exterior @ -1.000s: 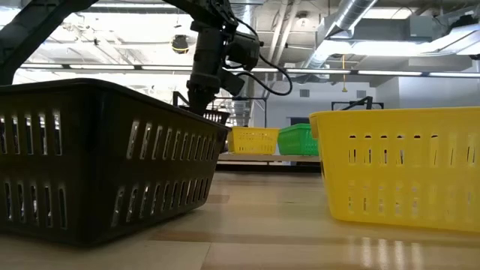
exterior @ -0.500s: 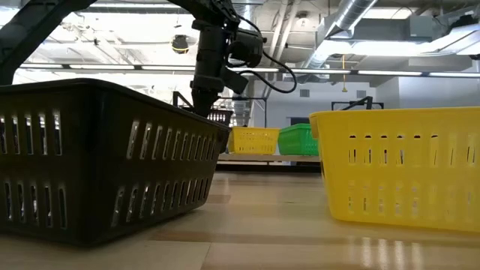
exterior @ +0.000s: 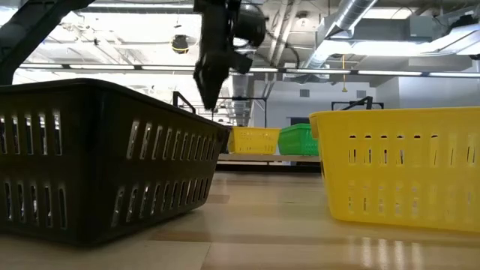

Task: Stack baskets on shelf by color
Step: Stack the top black bin on top of the black bin on the shelf, then stack the black bin on top of the black bin on the shelf

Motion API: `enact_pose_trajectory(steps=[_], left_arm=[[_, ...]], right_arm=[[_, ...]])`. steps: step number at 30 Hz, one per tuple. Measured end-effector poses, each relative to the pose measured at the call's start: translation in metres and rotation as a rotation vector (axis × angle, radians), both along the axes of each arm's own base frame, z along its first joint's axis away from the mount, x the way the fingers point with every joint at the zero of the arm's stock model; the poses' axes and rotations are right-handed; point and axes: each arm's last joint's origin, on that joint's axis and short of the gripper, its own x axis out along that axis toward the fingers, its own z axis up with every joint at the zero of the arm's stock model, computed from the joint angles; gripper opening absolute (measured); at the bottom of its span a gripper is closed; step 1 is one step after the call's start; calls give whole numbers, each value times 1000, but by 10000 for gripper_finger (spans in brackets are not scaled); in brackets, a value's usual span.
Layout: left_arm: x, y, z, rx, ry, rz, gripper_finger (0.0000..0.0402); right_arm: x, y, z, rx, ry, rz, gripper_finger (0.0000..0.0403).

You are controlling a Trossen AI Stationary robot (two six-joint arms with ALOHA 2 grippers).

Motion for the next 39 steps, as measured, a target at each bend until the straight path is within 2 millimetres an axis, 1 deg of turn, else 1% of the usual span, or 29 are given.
enact_pose_trajectory(steps=[5,8,9,12,14,17,21,24,26,31,33,36,39], left_arm=[[4,-7,47,17,-153,16,230],[5,-17,81,41,-284,27,230],[4,-22,91,46,-321,29,230],[0,-40,109,73,-448,8,230],[-8,-55,122,103,-490,0,230],[-21,-78,137,181,-505,2,230],[-38,-112,149,275,-498,16,230],[-56,-136,155,328,-486,76,230],[-60,-150,159,368,-543,131,230],[-78,-184,171,417,-648,127,230],[-81,-197,171,414,-667,100,230],[-86,-210,172,374,-696,109,230],[-86,-221,163,297,-662,92,230]], right_arm=[[0,0,-1,0,7,0,26],[-2,0,-5,-4,53,1,26],[-2,0,-7,-2,75,0,26],[-2,0,-13,20,131,-10,26],[0,0,-17,24,166,-12,26],[6,1,-21,26,209,-15,26],[12,1,-28,24,267,-14,26],[18,3,-35,44,338,-1,26],[22,3,-42,76,391,-16,26],[39,7,-61,157,550,-30,26],[49,10,-69,170,606,-15,26],[65,15,-80,162,680,-3,26],[78,22,-89,154,719,15,26]])
